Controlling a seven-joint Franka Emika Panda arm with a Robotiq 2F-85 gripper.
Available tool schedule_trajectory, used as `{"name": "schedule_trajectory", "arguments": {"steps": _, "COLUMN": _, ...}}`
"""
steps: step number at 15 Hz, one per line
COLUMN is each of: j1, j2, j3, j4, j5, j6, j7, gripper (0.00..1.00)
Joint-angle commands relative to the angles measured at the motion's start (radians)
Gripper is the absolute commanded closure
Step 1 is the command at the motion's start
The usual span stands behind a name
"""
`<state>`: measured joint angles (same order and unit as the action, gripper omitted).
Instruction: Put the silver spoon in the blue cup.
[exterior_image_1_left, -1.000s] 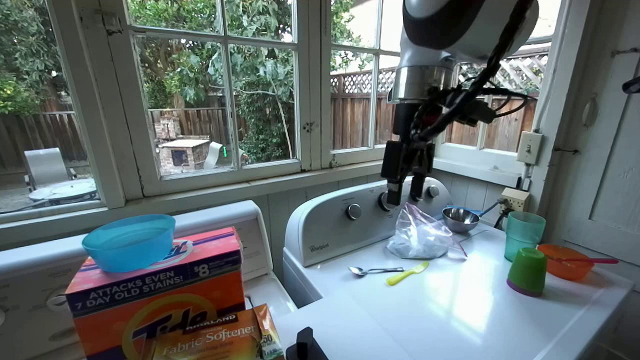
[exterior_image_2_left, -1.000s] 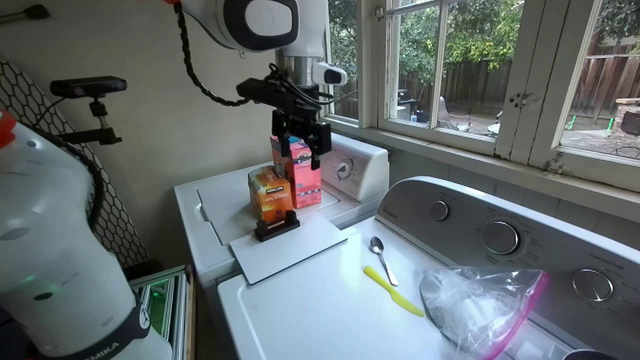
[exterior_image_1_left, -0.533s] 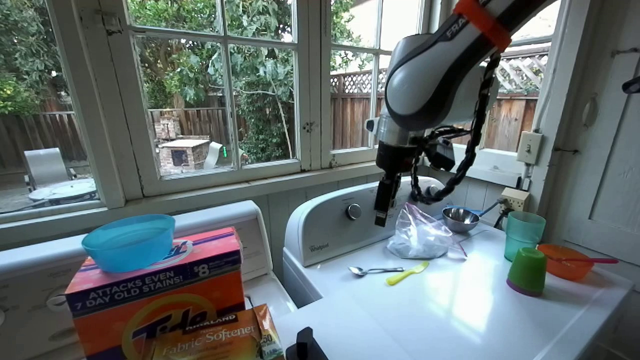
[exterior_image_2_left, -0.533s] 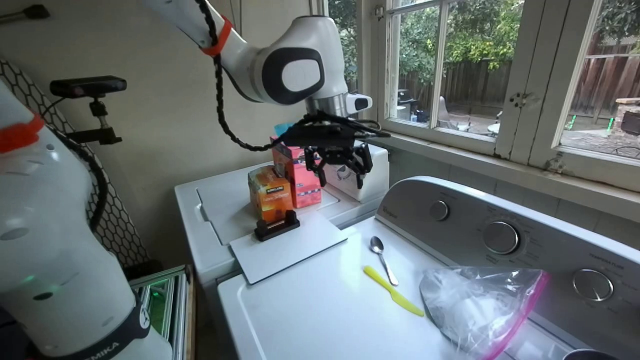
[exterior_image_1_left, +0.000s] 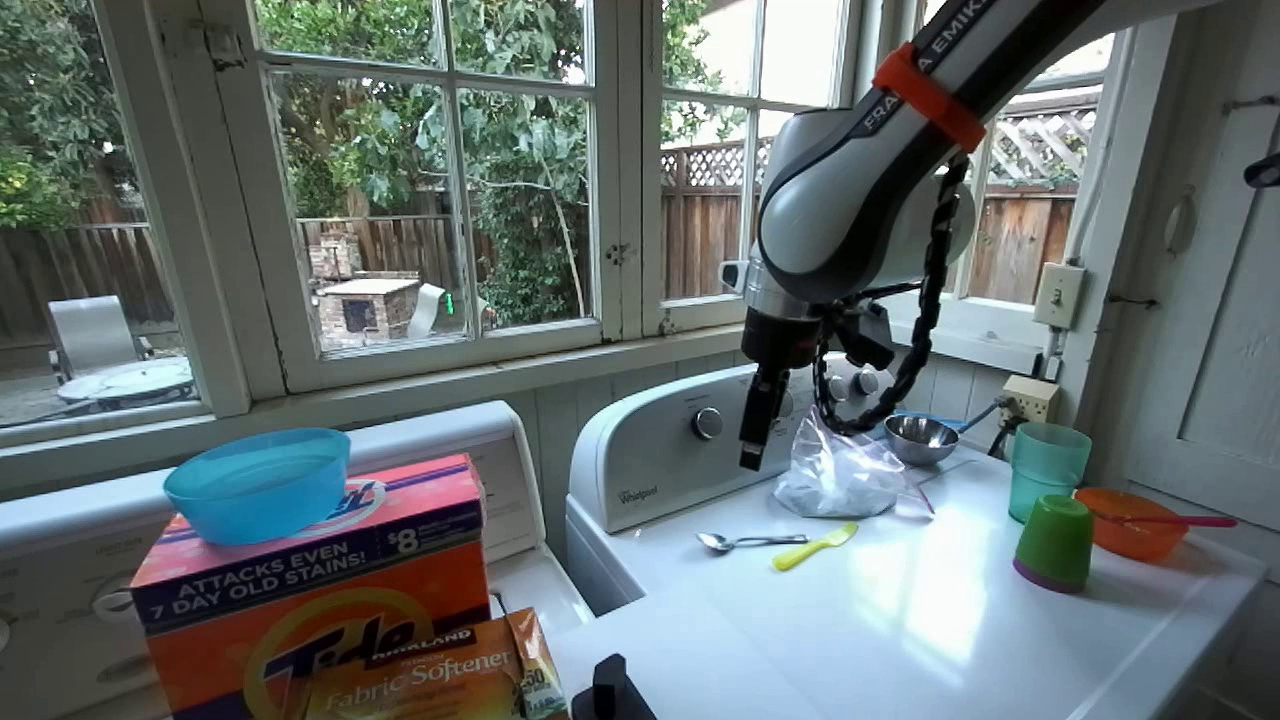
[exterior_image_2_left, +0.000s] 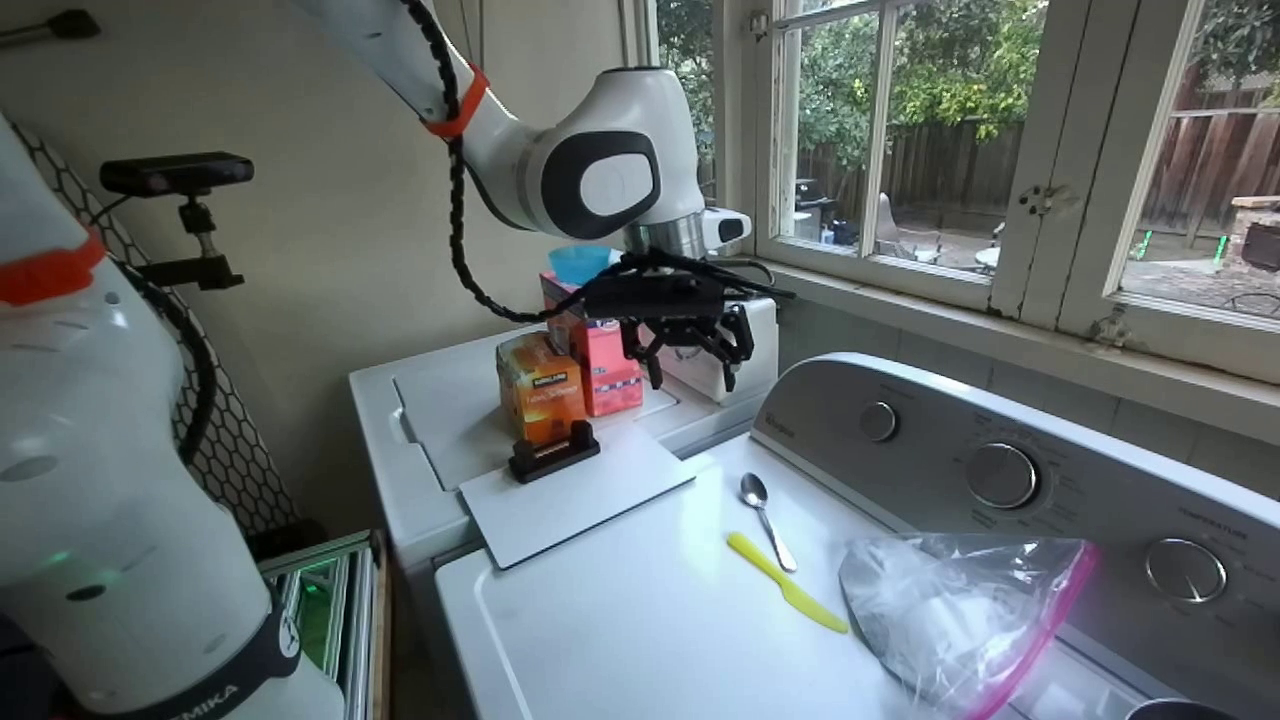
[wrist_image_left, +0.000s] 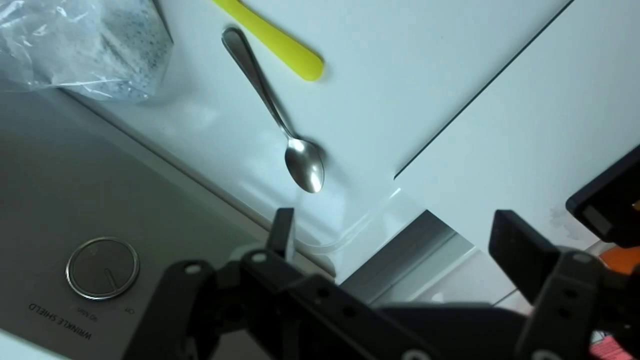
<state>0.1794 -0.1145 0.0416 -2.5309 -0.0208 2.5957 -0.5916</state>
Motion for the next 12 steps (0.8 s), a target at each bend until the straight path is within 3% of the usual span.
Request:
{"name": "schedule_trajectory", "arguments": {"steps": 1, "j1": 0.001, "j2": 0.032, "j3": -0.013, "j4": -0.014, "j5": 0.073, "j6": 0.080, "j7": -0.141, "gripper": 0.00}}
{"name": "schedule_trajectory", "arguments": {"steps": 8, "j1": -0.048, "j2": 0.146, "j3": -0.026, "j4": -0.012, "j5": 0.218, "j6": 0.202, "j7": -0.550, "gripper": 0.00}}
{"name": "schedule_trajectory", "arguments": {"steps": 12, "j1": -0.099, "j2": 0.223, "j3": 0.008, "j4": 0.015, "j5": 0.209, "j6": 0.231, "j7": -0.699, "gripper": 0.00}}
